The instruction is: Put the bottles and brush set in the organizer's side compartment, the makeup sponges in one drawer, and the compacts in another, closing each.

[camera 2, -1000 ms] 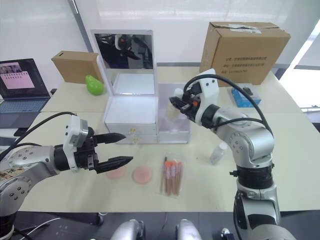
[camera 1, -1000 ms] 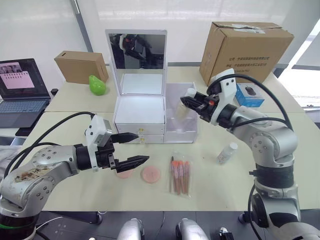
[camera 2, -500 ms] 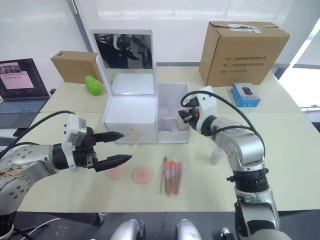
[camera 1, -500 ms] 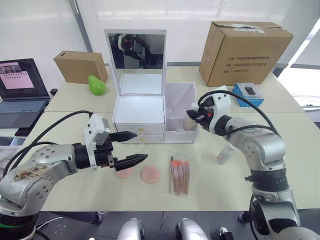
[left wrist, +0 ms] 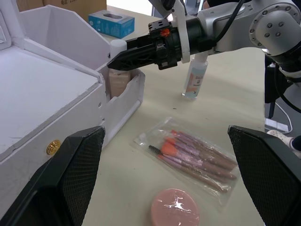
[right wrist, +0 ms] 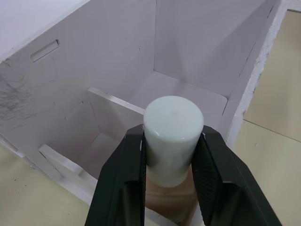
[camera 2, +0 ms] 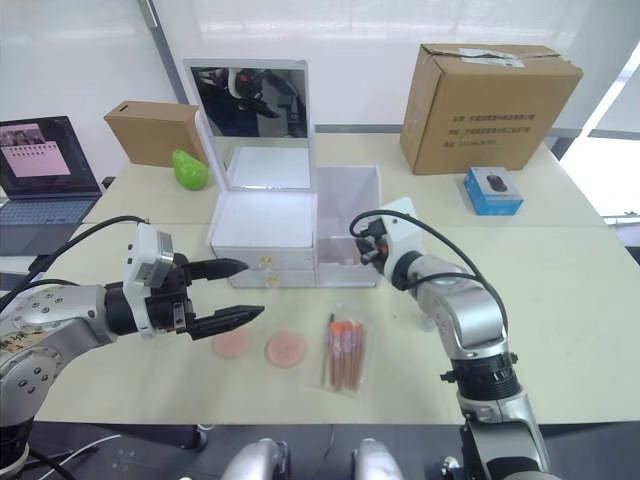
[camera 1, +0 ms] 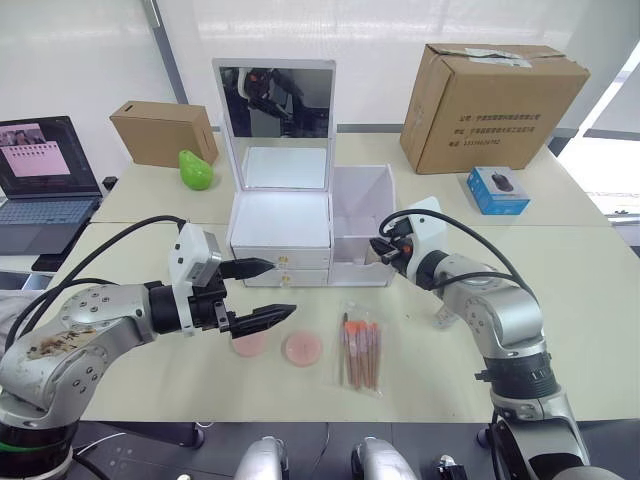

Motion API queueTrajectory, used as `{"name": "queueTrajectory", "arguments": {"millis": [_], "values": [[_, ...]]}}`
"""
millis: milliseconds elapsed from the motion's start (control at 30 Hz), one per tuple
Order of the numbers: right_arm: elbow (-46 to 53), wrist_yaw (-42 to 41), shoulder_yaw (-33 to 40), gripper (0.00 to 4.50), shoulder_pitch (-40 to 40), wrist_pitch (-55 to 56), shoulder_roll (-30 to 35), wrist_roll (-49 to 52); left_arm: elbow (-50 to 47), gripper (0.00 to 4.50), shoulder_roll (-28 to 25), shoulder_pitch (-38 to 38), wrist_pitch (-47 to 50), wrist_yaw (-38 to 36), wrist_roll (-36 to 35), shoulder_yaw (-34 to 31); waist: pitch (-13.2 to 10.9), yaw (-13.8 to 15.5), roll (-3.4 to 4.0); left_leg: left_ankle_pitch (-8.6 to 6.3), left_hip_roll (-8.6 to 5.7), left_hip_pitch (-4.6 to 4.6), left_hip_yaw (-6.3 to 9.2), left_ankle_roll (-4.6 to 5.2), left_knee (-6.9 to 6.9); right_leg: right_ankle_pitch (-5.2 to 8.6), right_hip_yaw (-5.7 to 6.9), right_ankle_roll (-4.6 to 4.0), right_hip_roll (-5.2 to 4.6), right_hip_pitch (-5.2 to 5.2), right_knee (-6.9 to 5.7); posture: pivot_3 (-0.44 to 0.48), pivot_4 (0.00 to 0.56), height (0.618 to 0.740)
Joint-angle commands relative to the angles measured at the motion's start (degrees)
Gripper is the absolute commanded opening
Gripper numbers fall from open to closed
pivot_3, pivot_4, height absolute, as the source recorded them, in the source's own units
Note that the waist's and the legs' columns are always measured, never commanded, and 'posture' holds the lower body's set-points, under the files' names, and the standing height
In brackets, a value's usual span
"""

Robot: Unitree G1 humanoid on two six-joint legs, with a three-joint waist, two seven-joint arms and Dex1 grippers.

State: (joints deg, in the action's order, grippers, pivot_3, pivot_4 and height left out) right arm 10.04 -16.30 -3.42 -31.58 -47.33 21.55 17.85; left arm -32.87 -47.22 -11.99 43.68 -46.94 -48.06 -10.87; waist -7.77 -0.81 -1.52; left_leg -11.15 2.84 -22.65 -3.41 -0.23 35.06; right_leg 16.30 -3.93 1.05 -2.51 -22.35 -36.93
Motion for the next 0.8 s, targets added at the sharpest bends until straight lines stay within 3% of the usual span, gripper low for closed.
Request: {"name": "queueTrajectory", "arguments": {"millis": [33, 233, 400, 500, 667, 800], "values": [[0.07, -0.27, 1.64, 2.42, -0.83, 1.64, -0.16, -0.68, -0.47, 4.5, -0.59, -1.21, -0.48, -0.13, -0.05, -0.32, 0.0, -0.05, 0.0, 0.0, 0.0, 0.0, 0.0, 0.0, 0.0, 0.0, 0.0, 0.0, 0.01, 0.0, 0.01, 0.0, 0.15, 0.74], [5.05, -2.74, 5.4, 4.44, -3.72, -0.02, 0.02, 3.78, -0.19, 4.5, -0.89, -0.72, -0.18, -0.35, -0.42, -1.52, -0.01, 0.0, -0.01, 0.0, 0.0, -0.04, 0.02, 0.0, 0.0, 0.0, 0.0, 0.01, 0.0, -0.02, 0.01, 0.0, 0.15, 0.74], [12.72, -7.59, 12.93, 4.48, -7.47, -5.54, 5.78, 11.98, 3.2, 4.5, -2.83, 2.06, -1.25, -3.28, -0.82, -7.48, -0.01, -0.21, 0.0, 0.0, 0.04, -0.06, 0.03, 0.0, -0.08, 0.0, -0.01, 0.0, 0.05, -0.11, 0.02, 0.0, 0.15, 0.74], [15.52, -12.09, 20.54, 4.48, -6.14, -9.12, 12.49, 18.29, 8.04, 4.5, -4.9, 4.89, -3.39, -5.5, 1.68, -12.23, -0.01, -0.2, -0.01, 0.0, 0.08, -0.04, 0.04, 0.0, -0.15, 0.01, 0.03, -0.04, 0.07, -0.08, 0.11, 0.0, 0.15, 0.74], [15.18, -24.41, 31.69, 4.48, 9.27, -6.76, 25.72, 21.03, 23.24, 4.5, -9.25, 10.22, -12.85, -9.05, 11.91, -18.0, -0.03, 0.28, -0.04, 0.0, 0.1, 0.0, 0.0, 0.0, -0.2, 0.06, 0.09, -0.1, -0.1, 0.01, 0.29, 0.0, 0.15, 0.74], [9.17, -28.85, 37.02, 4.48, 19.28, 0.81, 29.57, 17.13, 34.58, 4.5, -11.28, 10.84, -19.62, -10.8, 17.32, -19.78, -0.04, 0.01, -0.06, -0.01, 0.15, -0.01, -0.02, 0.0, -0.24, 0.27, 0.07, -0.09, -0.15, -0.01, 0.41, 0.0, 0.15, 0.74]]}}
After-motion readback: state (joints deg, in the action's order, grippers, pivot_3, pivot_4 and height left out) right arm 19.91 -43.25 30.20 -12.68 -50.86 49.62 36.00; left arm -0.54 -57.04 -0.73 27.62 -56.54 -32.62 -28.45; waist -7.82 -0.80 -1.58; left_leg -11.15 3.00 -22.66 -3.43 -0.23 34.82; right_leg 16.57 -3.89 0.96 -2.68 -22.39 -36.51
